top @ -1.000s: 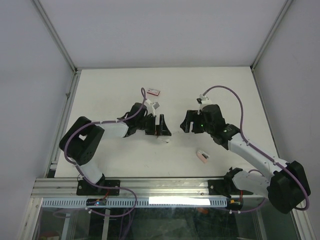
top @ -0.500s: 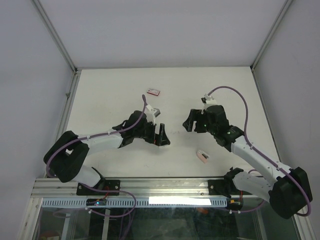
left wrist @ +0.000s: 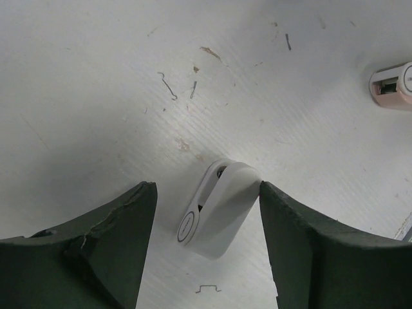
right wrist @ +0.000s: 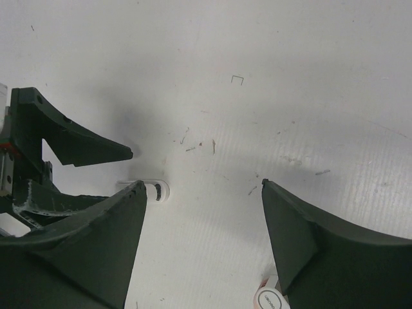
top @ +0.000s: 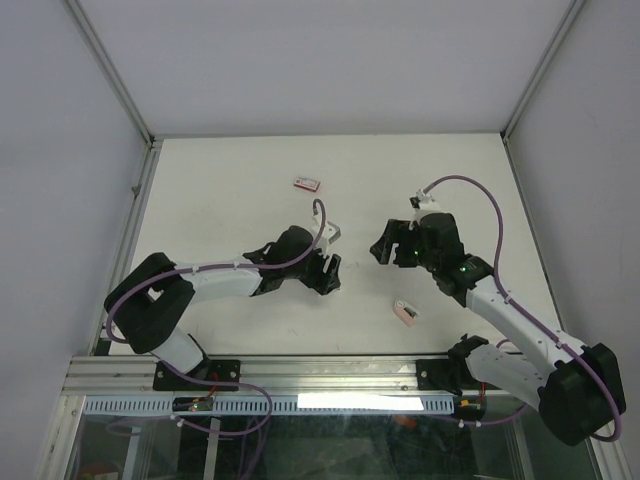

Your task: Load the staples into the stapler

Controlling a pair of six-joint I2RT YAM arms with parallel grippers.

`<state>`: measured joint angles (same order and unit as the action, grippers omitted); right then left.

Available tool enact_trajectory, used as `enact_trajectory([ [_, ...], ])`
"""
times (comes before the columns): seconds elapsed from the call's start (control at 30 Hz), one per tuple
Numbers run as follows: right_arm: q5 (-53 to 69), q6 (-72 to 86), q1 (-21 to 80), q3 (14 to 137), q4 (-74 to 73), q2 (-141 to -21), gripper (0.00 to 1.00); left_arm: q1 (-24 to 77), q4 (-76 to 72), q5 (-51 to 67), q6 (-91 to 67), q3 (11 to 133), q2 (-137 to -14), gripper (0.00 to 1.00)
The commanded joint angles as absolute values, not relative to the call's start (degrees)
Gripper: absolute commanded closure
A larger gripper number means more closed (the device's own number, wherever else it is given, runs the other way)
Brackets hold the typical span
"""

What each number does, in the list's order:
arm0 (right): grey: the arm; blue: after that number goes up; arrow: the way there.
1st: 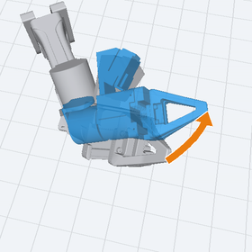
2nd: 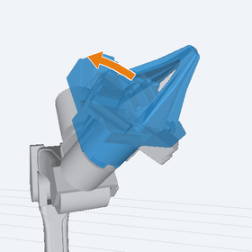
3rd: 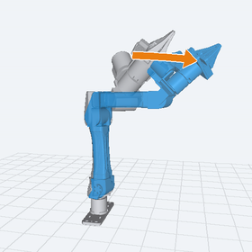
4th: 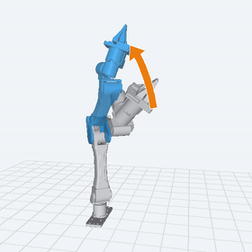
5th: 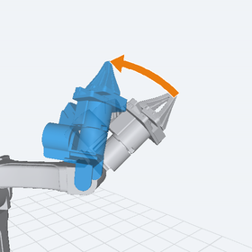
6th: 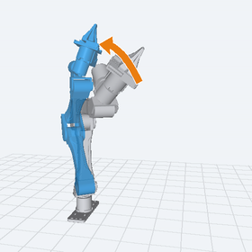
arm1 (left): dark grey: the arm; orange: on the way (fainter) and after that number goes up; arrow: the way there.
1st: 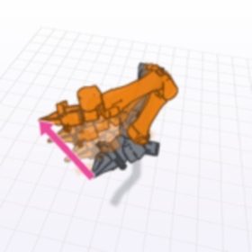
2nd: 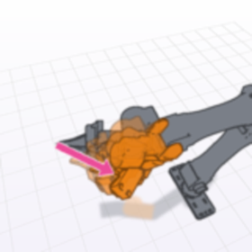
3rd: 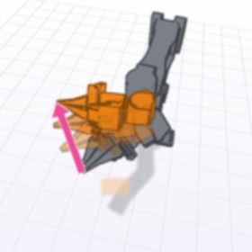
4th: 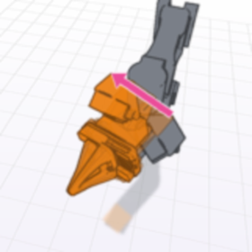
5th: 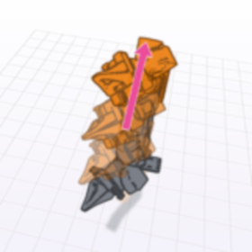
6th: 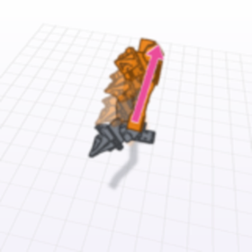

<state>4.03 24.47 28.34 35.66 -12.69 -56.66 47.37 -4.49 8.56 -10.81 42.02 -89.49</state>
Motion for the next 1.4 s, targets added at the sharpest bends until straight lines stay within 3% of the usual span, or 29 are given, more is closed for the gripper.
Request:
enact_trajectory([
  [0.0, 5.61, 25.31, 27.55, 35.61, -9.42, -55.46, 0.25, 48.81, -6.18, 8.86, -7.02, 44.66, -90.25, 0.35],
  [0.17, 6.17, 25.40, 27.02, 35.30, -9.40, -55.04, 0.25, 49.35, -6.61, 8.97, -6.73, 44.42, -90.60, 0.38],
  [0.33, 6.50, 25.57, 26.59, 34.81, -9.48, -54.85, 0.25, 49.91, -6.71, 9.48, -6.58, 44.44, -90.61, 0.31],
  [0.67, 9.30, 27.27, 25.76, 35.66, -11.12, -54.41, 0.24, 50.18, -6.53, 8.60, -5.95, 44.08, -91.05, 0.53],
  [0.83, 14.76, 29.57, 25.67, 36.38, -12.98, -52.82, 0.24, 50.35, -6.56, 9.02, -6.06, 43.59, -91.06, 0.58],
  [0.87, 15.34, 30.06, 25.66, 36.42, -13.53, -52.57, 0.24, 50.44, -6.53, 9.17, -6.06, 43.51, -91.12, 0.59],
  [0.97, 16.23, 30.98, 25.58, 35.77, -13.89, -51.60, 0.24, 50.77, -6.46, 8.97, -5.90, 43.26, -91.38, 0.47],
  [1.07, 16.62, 31.41, 25.42, 35.19, -13.64, -51.07, 0.24, 50.97, -6.30, 7.85, -5.65, 43.07, -91.55, 0.45],
  [1.23, 16.97, 31.73, 25.24, 35.22, -13.49, -51.49, 0.24, 51.20, -6.18, 7.37, -5.45, 43.04, -91.49, 0.57],
  [1.37, 15.73, 32.83, 25.15, 35.32, -13.98, -51.92, 0.23, 51.55, -6.22, 6.70, -5.64, 42.96, -90.51, 0.83],
])
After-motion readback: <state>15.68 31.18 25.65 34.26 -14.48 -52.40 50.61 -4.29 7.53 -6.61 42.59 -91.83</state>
